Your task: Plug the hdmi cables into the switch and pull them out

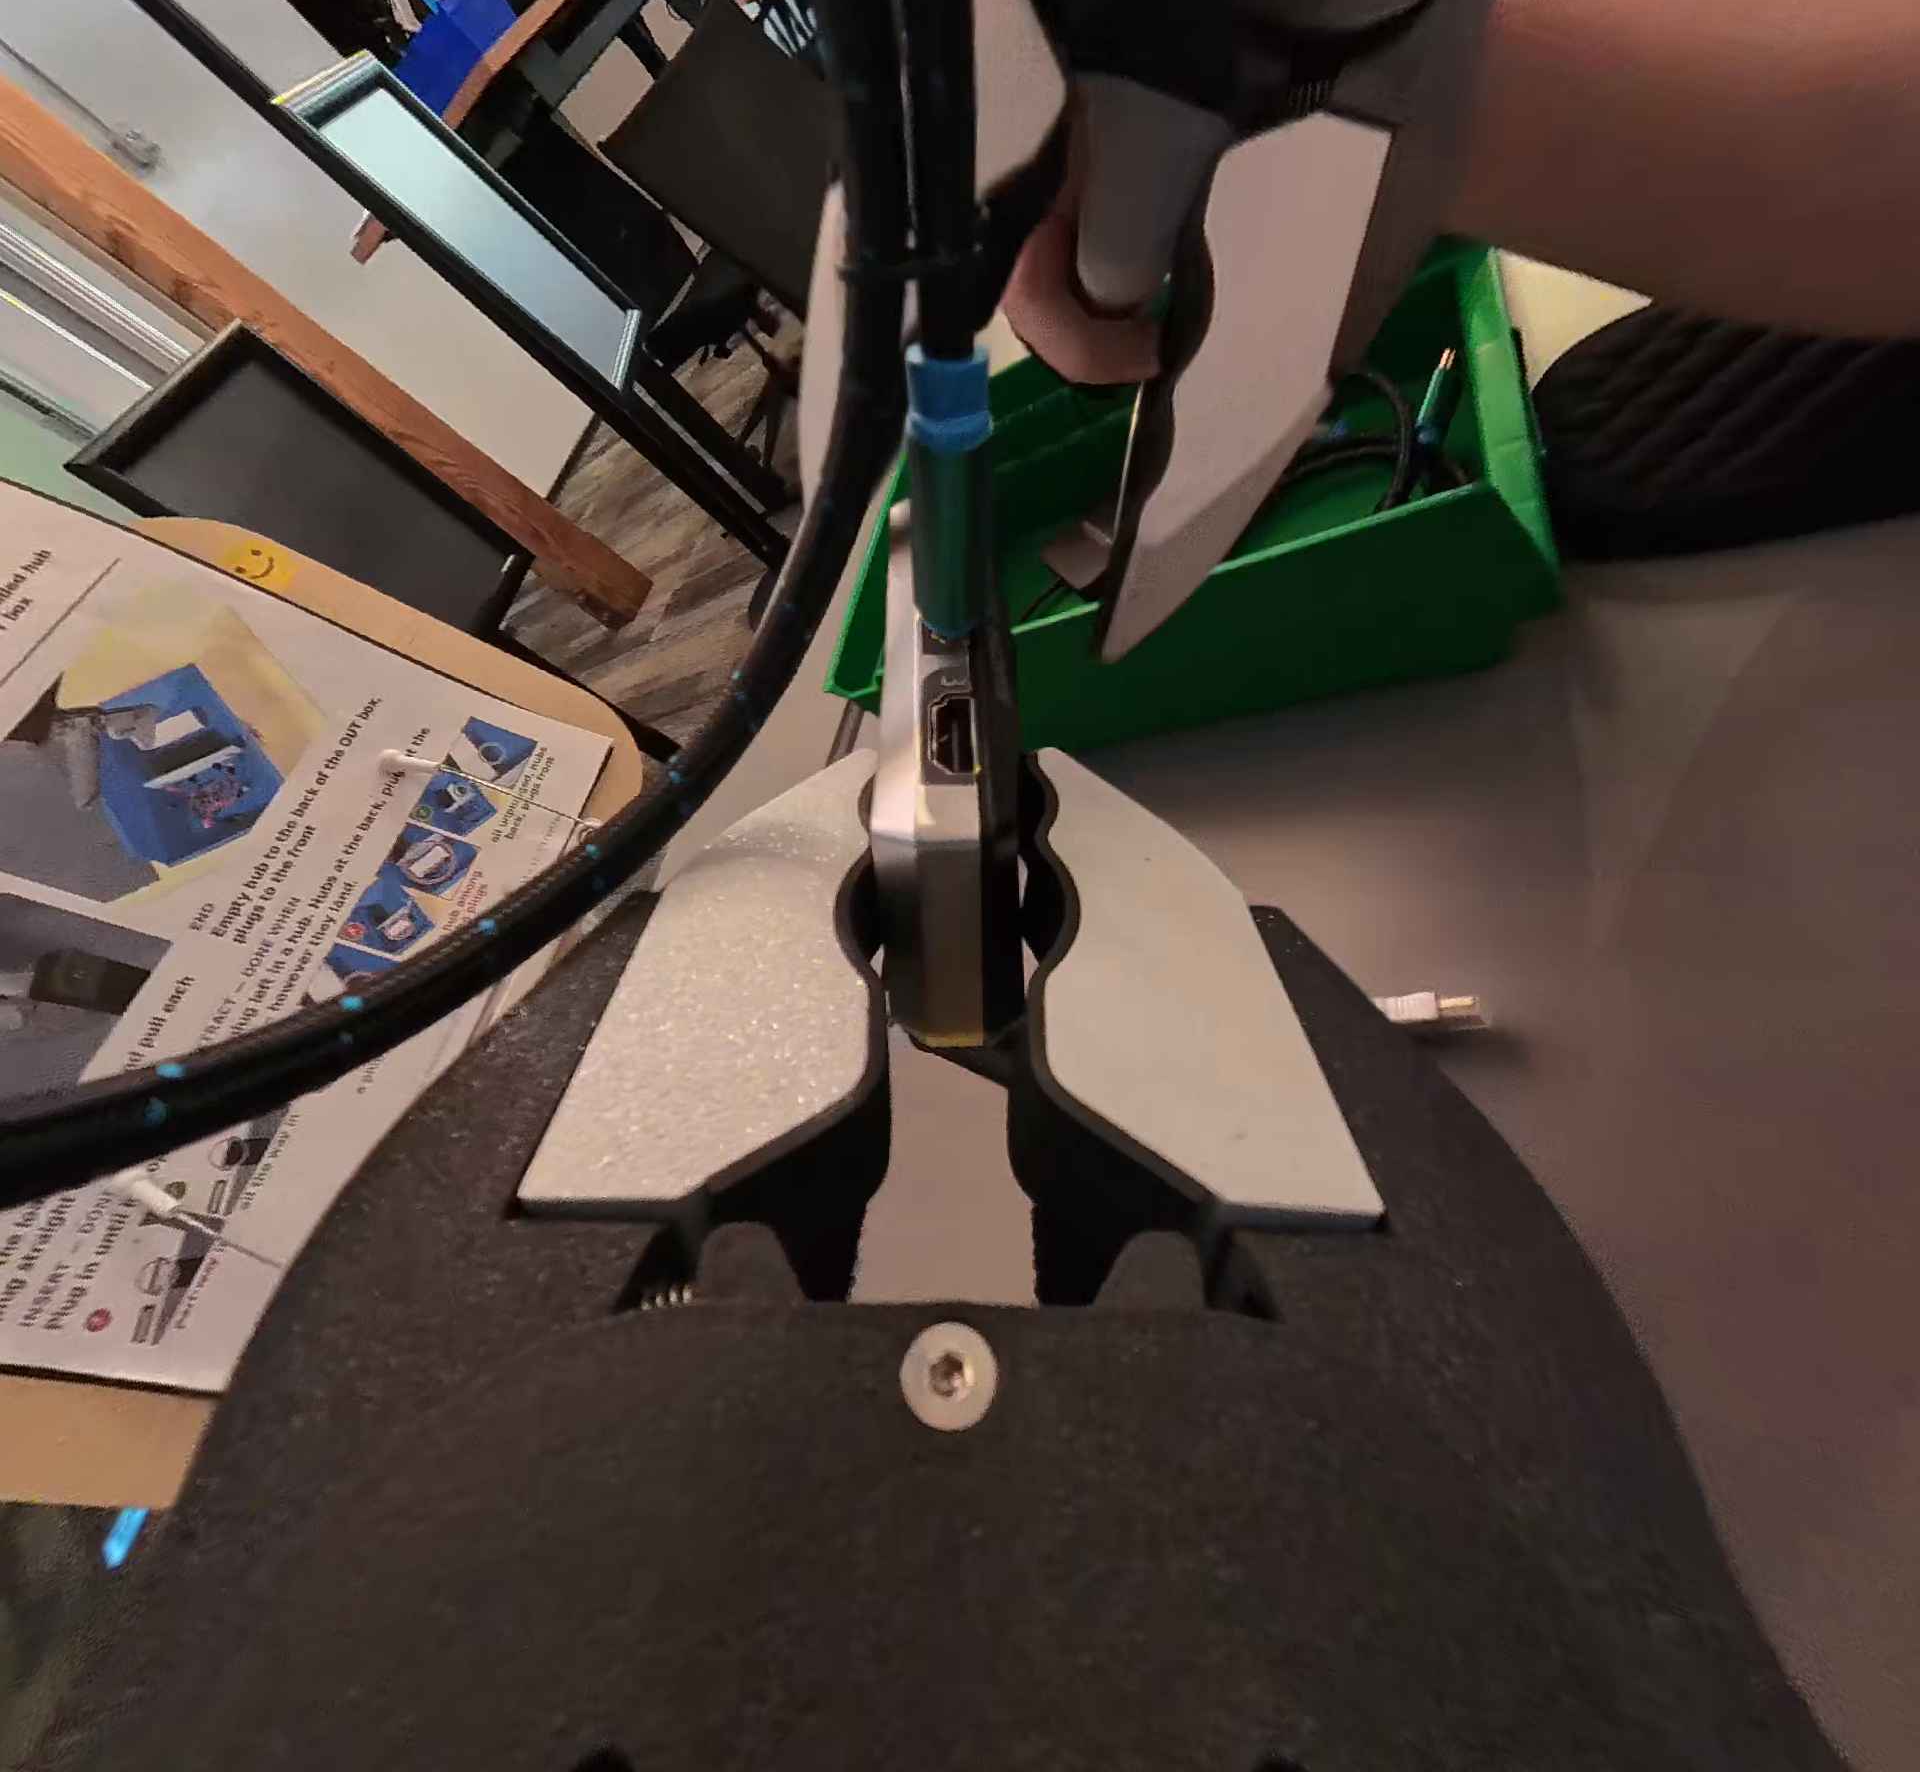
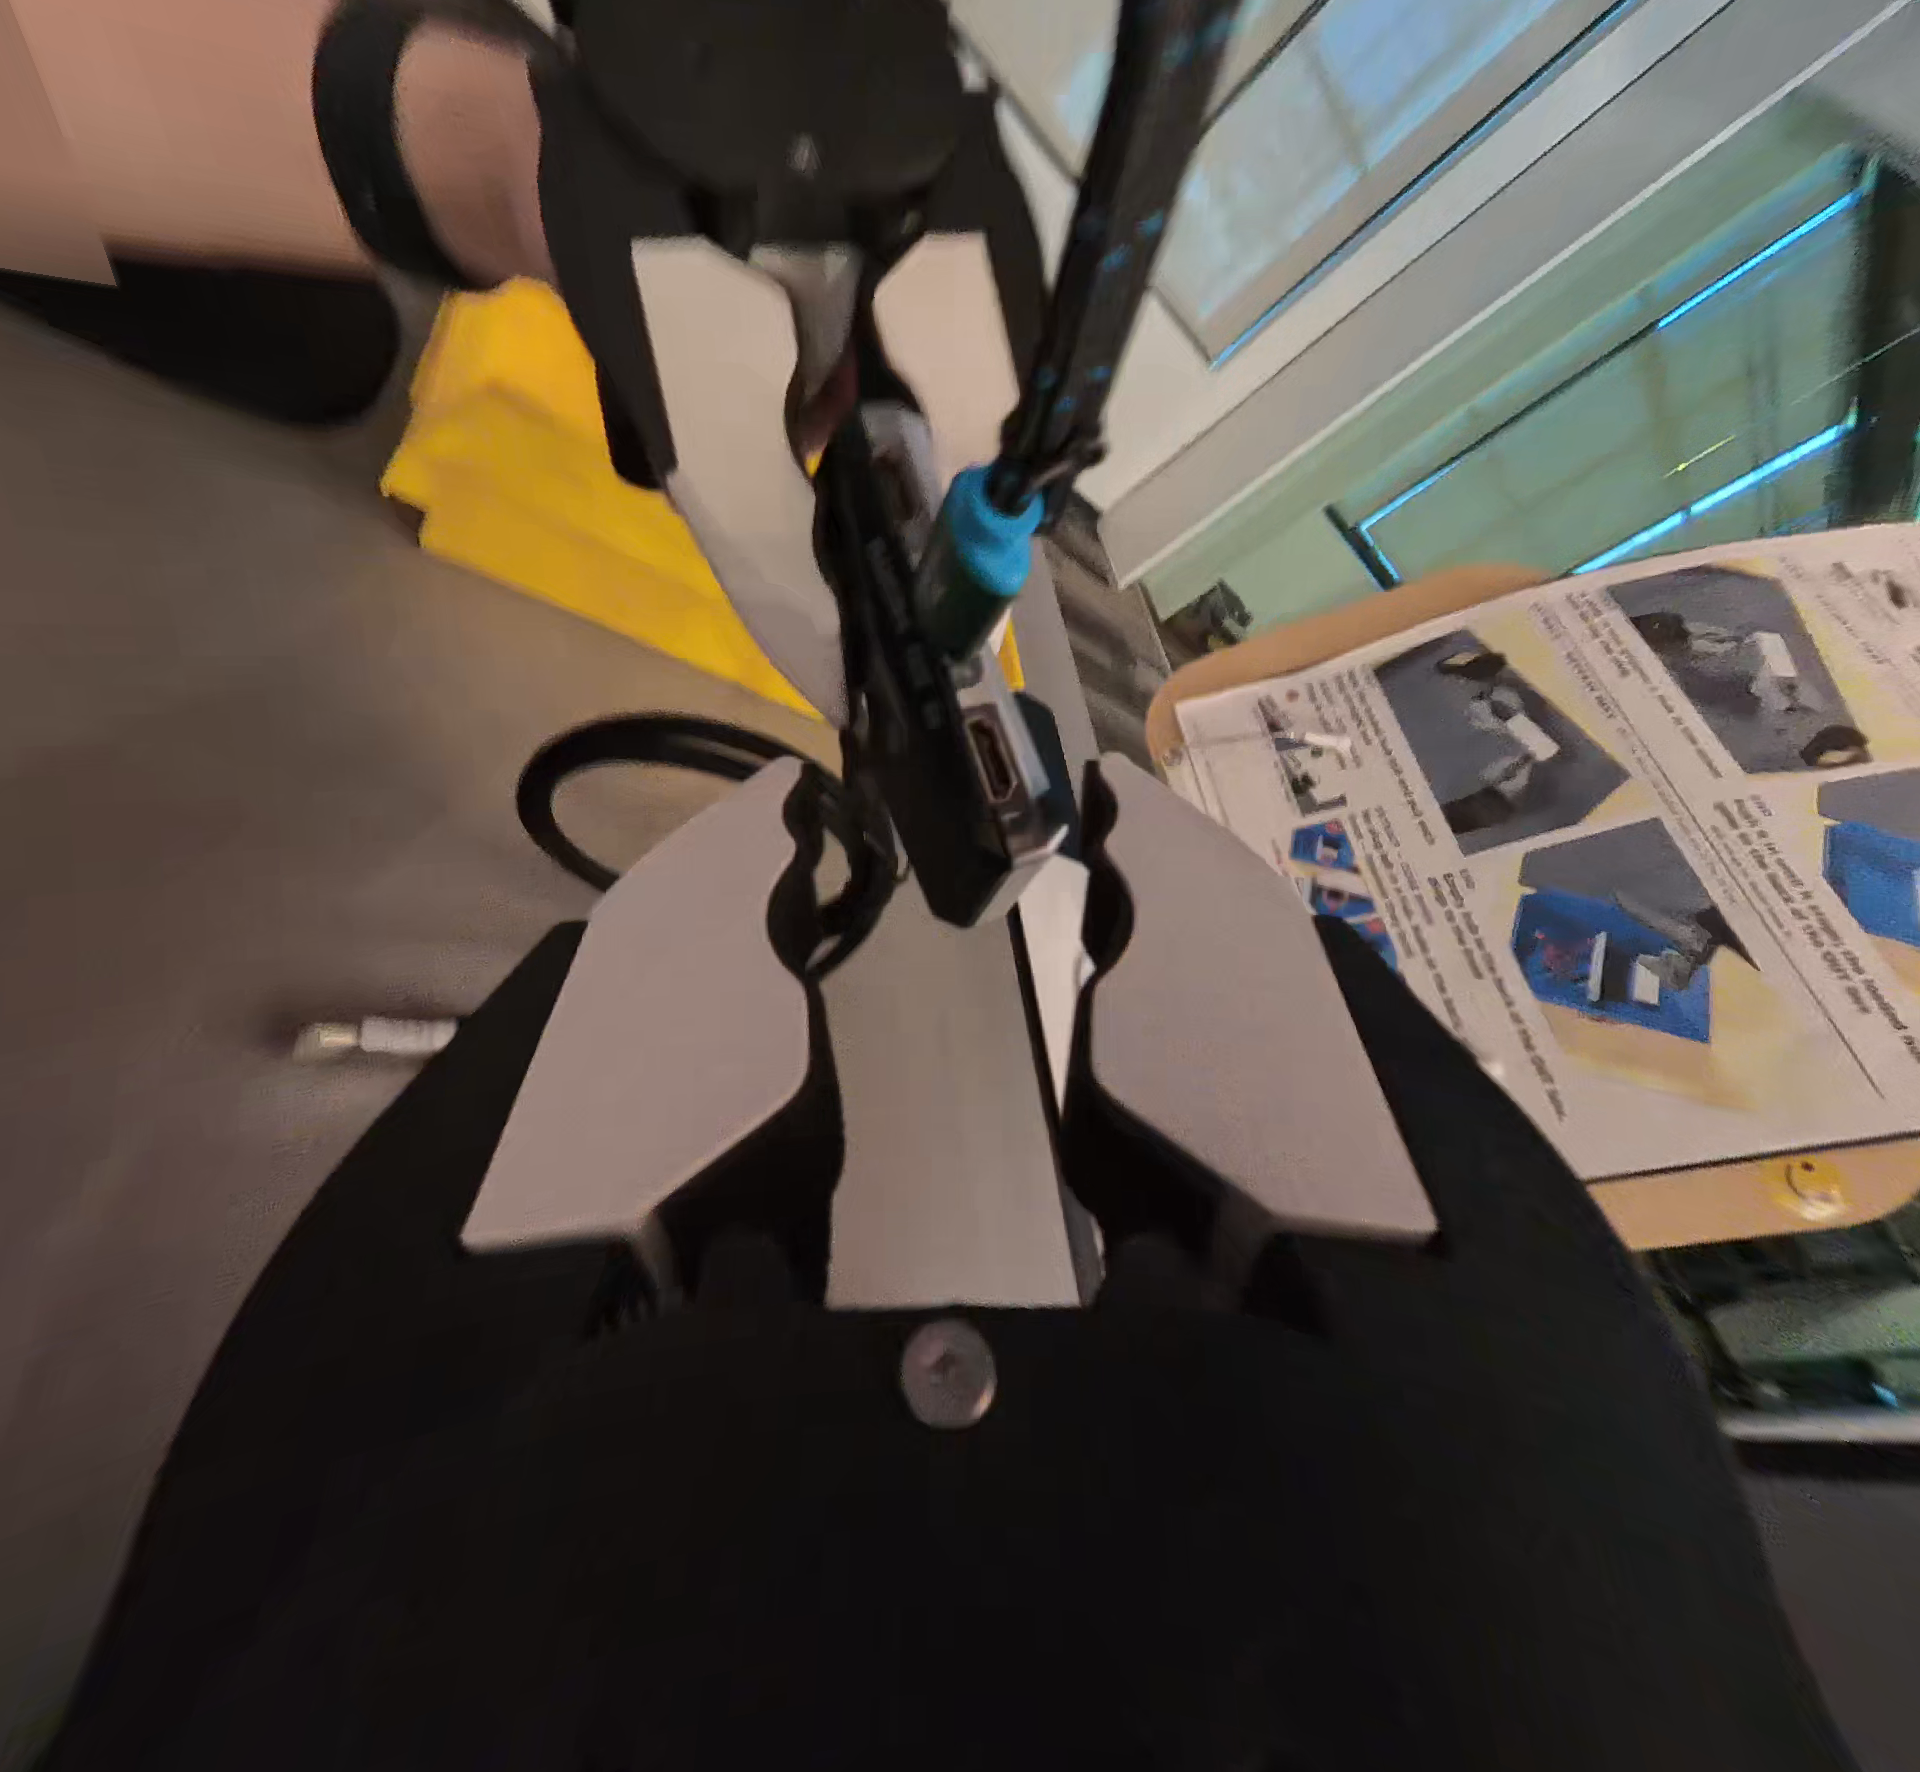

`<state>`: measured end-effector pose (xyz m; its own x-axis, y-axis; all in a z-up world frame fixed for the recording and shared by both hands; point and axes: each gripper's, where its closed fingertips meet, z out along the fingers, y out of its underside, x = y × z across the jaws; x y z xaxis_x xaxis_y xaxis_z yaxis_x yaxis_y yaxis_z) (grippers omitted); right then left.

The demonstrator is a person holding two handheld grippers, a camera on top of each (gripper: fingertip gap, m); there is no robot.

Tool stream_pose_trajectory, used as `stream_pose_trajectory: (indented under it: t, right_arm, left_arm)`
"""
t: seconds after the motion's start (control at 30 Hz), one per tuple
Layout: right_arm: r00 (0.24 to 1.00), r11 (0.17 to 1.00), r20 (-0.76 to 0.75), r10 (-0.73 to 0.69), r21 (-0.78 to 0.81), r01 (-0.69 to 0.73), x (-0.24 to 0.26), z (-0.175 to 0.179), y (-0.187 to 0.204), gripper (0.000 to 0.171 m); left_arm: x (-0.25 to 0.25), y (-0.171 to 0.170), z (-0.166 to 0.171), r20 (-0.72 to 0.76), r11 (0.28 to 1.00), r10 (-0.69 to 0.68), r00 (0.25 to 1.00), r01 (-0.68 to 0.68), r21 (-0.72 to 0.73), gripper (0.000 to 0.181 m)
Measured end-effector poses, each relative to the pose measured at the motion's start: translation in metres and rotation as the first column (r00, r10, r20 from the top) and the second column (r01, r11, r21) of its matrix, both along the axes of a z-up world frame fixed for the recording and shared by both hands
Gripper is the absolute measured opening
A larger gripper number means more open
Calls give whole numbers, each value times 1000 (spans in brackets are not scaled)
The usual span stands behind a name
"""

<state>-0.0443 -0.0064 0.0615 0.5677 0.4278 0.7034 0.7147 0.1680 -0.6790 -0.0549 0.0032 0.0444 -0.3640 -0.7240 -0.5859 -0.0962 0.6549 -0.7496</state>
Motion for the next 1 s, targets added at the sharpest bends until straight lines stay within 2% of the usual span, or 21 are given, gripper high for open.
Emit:
stream_pose_trajectory:
  t: [0.07,0.23,0.53,0.6,0.7,0.77,0.87,1.0]
  right_arm:
    - [998,999,51,-33,38,31,2,-4,7,30]
    - [998,1000,69,-10,-20,11,-2,-15,8,26]
    - [993,999,104,-50,4,50,3,-21,15,25]
    - [992,994,62,-106,42,104,8,-15,22,27]
    - [986,982,-62,-152,105,158,8,7,24,44]
    - [973,972,-156,-170,135,191,5,22,22,43]
    - [949,957,-221,-226,129,258,2,20,30,43]
    - [919,955,-314,-240,95,282,-13,8,42,43]
  left_arm:
    - [-3,1,-5,1,998,-5,1000,5,55,22]
    - [-7,5,-14,55,978,3,998,-14,206,23]
    - [0,18,-21,115,902,108,988,-145,406,23]
    - [1,30,-15,169,856,177,970,-237,460,22]
    - [0,57,-6,241,757,303,922,-387,527,22]
    - [-2,74,1,303,697,374,877,-481,532,22]
    - [-6,91,9,349,650,460,816,-578,493,22]
    - [-7,99,10,371,617,504,780,-625,478,22]
